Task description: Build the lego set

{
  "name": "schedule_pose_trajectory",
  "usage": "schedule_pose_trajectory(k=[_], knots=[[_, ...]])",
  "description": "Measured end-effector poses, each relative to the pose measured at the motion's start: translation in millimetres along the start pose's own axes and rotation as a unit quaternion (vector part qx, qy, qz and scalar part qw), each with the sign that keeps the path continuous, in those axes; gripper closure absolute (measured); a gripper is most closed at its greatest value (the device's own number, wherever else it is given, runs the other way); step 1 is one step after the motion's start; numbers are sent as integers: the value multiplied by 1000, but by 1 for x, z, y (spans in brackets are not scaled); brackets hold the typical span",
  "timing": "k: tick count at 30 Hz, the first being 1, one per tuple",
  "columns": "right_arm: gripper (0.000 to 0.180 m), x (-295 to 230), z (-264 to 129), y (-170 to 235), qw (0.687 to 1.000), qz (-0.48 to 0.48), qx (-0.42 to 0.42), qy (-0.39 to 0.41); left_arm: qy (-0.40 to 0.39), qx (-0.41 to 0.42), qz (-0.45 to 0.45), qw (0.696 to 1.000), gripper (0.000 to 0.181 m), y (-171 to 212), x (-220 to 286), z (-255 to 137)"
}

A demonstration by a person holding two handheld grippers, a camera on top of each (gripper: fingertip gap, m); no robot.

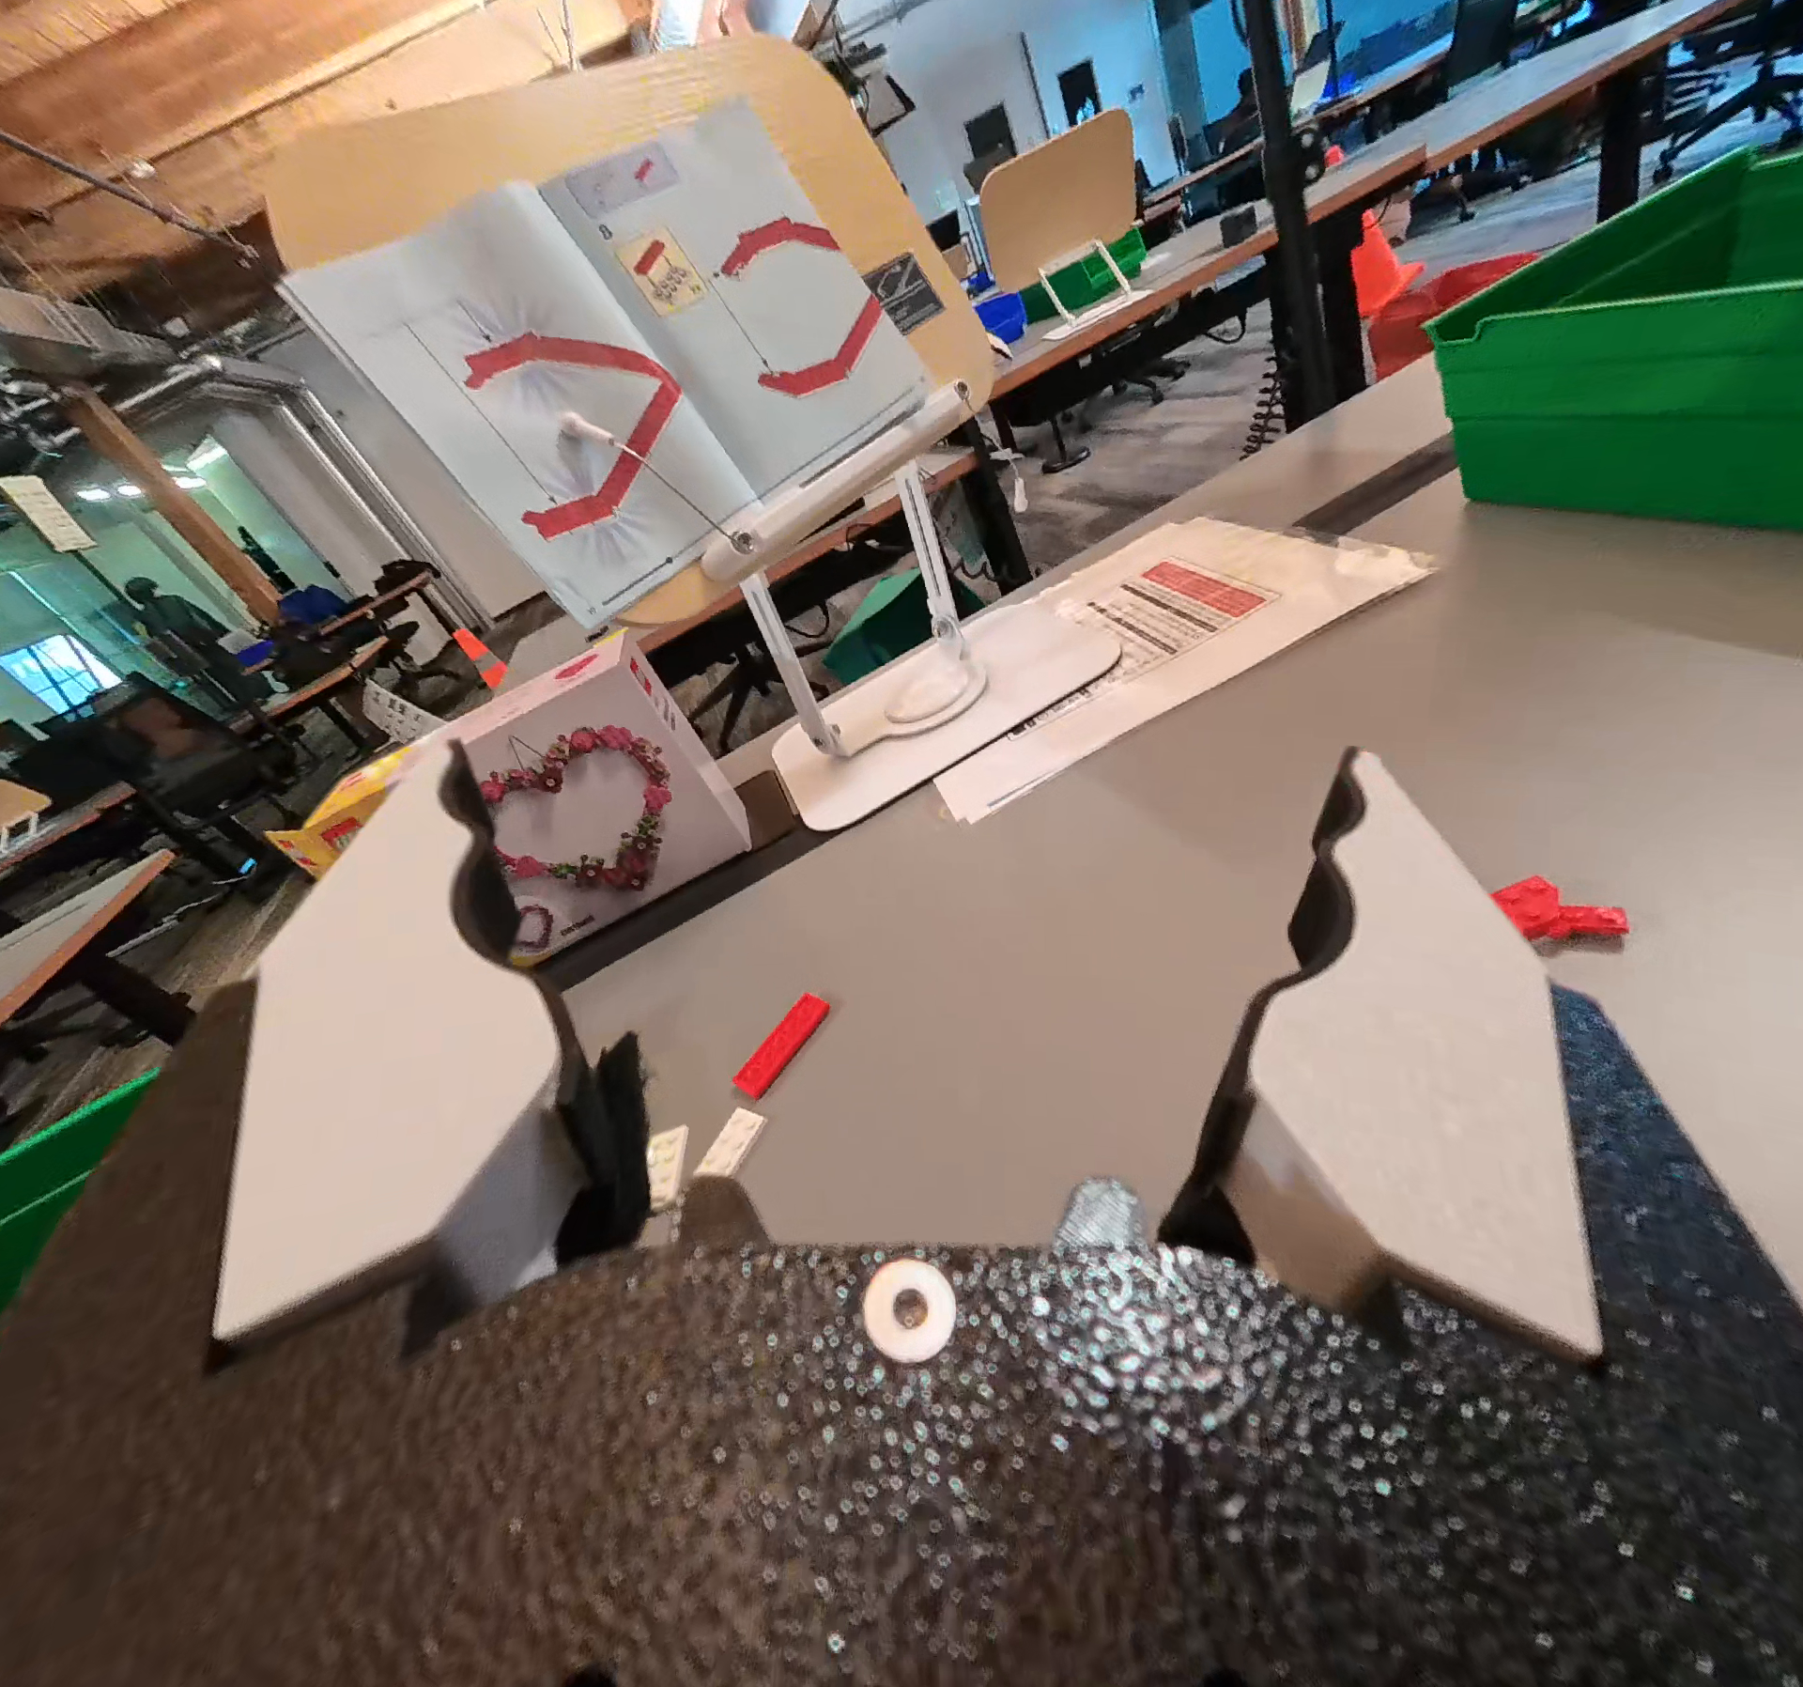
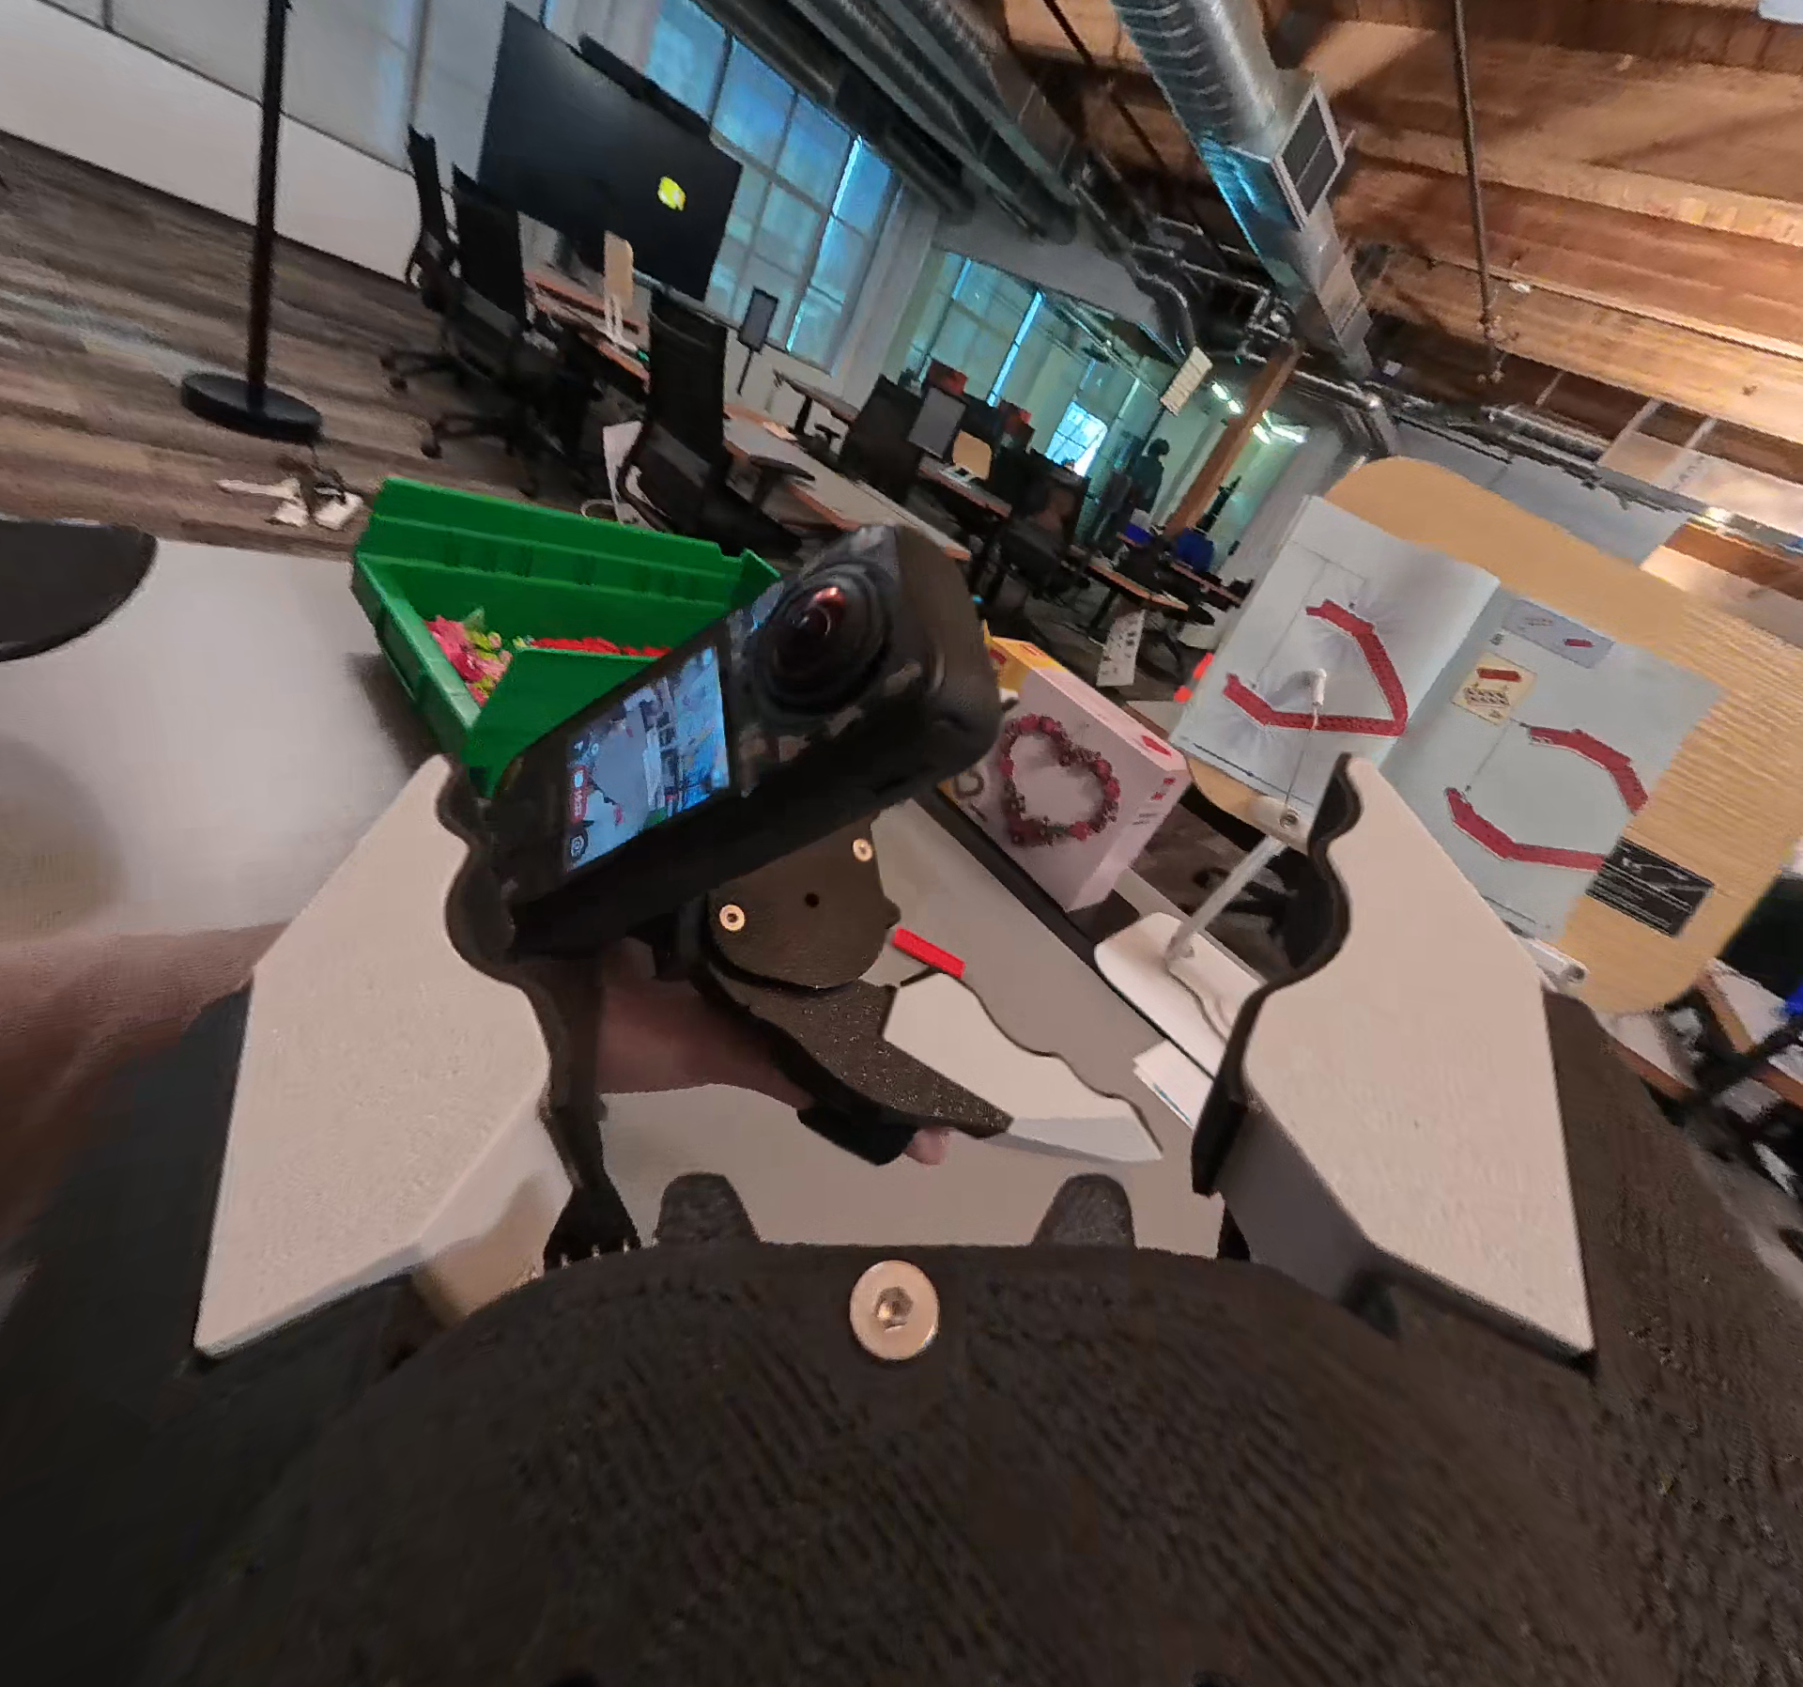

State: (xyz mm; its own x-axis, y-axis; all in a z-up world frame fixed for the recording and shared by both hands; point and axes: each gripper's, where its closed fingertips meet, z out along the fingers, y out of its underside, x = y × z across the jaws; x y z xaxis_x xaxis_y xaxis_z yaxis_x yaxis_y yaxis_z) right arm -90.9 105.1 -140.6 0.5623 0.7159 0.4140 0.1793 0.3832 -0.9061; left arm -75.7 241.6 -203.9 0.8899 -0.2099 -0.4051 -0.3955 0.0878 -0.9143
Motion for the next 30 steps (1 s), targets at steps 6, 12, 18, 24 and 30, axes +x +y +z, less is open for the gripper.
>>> schedule_pose_trajectory(k=[6,12,18,24,30], knots=[[20,-5,0,16,999,-30,-41,16,-14,6,8,1000,22,-4,-6,-5],[20,0,-2,14,999,7,-36,23,-37,7,24,999,22,-4,-12,-8],[20,-3,-3,23,998,11,-59,9,-46,3,27,999,22,-3,-9,-3],[19,-1,-3,31,997,32,-71,11,-53,13,22,998,22,-5,-10,-2],[19,-3,-2,31,995,86,-56,-16,-75,55,24,995,22,-17,-21,-13]])
